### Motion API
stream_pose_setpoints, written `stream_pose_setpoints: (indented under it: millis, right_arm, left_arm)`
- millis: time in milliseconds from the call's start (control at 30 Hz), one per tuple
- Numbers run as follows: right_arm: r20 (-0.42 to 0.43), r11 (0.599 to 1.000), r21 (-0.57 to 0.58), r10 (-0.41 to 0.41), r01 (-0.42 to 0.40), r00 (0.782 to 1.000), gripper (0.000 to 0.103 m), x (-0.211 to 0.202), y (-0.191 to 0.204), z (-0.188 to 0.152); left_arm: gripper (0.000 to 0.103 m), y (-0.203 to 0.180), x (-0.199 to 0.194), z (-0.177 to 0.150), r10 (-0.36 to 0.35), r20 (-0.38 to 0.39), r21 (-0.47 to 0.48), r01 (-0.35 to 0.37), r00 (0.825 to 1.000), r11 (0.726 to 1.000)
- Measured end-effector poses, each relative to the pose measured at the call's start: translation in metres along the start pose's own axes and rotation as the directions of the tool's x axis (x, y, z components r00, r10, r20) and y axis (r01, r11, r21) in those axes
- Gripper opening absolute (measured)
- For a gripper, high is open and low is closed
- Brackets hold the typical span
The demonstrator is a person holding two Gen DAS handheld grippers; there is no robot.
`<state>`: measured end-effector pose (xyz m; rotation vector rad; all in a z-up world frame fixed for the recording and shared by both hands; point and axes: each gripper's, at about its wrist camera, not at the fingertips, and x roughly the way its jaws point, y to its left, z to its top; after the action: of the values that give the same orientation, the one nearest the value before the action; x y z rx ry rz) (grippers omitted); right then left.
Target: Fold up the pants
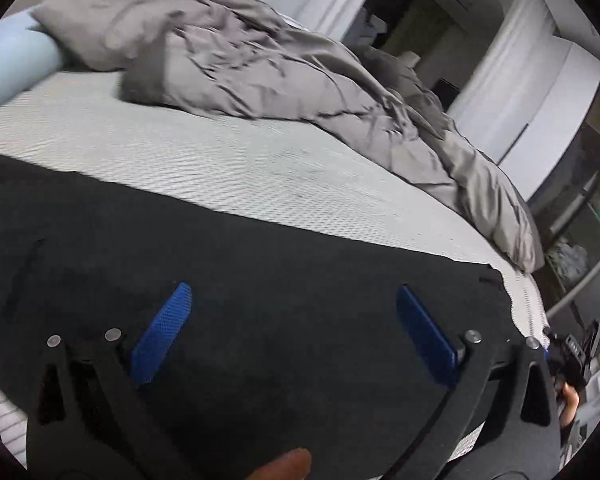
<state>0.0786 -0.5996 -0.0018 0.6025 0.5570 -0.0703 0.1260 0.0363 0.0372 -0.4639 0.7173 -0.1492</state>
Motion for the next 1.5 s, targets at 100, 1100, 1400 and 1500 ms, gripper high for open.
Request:
stream_pose_setpoints:
  millis: [100,1100,1400,1500]
  right_arm:
    - [-0.097,0.987,-0.156,0.013,-0.028,0.995,0.071,0.036,0.033,0.030]
    - [-0.151,0.826,-0.564,-0.086,-0.014,0.985,0.097,0.090,0.147,0.023]
    - [-0.374,0.697,-0.674,-0.037,-0.244,0.927,0.098,0.115,0.184,-0.111]
    - [-0.345,0.640,-0.737,-0.080,-0.217,0.935,0.098,0.118,0.181,-0.113]
  left_arm:
    - [0.102,-0.014,0.033,0.003,-0.035,-0.053,0.018,0.036,0.998,0.999]
    - [0.102,-0.075,0.067,-0.031,0.034,-0.104,0.295,-0.002,0.994,0.955]
    - [0.102,-0.135,0.097,-0.095,0.042,-0.242,0.460,0.076,0.969,0.885]
    - [0.102,-0.132,0.098,-0.099,0.050,-0.234,0.466,0.067,0.971,0.882]
